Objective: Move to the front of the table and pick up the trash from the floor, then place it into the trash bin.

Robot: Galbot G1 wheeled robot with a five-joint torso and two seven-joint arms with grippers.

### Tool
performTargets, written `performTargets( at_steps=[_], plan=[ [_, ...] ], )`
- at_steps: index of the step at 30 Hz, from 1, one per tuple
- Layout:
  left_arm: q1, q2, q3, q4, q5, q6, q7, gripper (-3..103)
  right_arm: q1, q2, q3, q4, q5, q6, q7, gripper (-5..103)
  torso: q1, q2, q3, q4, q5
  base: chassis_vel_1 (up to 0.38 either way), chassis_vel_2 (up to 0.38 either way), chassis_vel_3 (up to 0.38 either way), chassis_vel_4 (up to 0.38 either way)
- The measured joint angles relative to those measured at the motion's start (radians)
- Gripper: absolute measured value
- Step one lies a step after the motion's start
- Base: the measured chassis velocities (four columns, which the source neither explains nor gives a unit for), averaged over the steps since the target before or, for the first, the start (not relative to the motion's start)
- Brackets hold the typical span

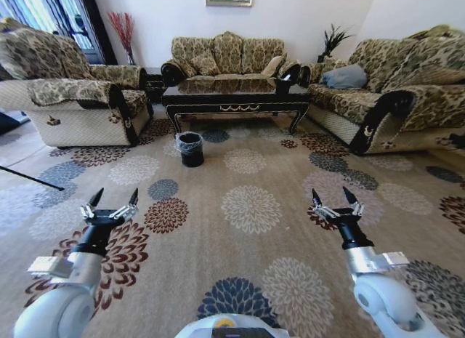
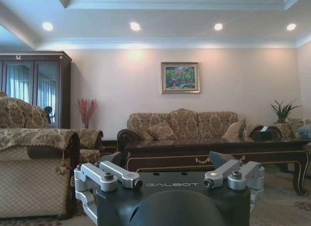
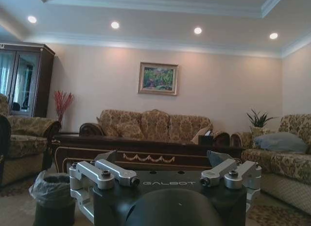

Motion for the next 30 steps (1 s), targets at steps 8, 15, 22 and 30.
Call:
performTargets(
  at_steps=[8,15,22,30],
  plan=[
    [-0.018,0.029,0.018,0.018,0.009,0.084,-0.055,100,-0.005,-0.006,-0.014,-0.019,-0.007,-0.033,0.027,100,0.0,0.0,0.0,0.0001,0.0,0.0,0.0,0.0,0.0],
    [-0.035,0.022,0.066,0.056,0.0,0.077,-0.115,100,0.015,-0.011,-0.024,-0.064,-0.021,0.055,0.09,100,0.0,0.0,0.0,0.0001,0.0,0.0,0.0,0.0,0.0],
    [-0.059,0.023,0.097,0.099,0.035,0.053,-0.155,100,0.034,-0.034,-0.021,-0.082,0.007,0.078,0.045,100,0.0,0.0,0.0,0.0001,0.0,0.0,0.0,0.0,0.0],
    [-0.061,0.018,0.111,0.11,0.043,0.021,-0.137,100,0.056,-0.022,-0.033,-0.108,0.009,0.088,0.052,100,0.0,0.0,0.0,0.0001,0.0001,0.0,0.0,0.0,0.0]
  ],
)
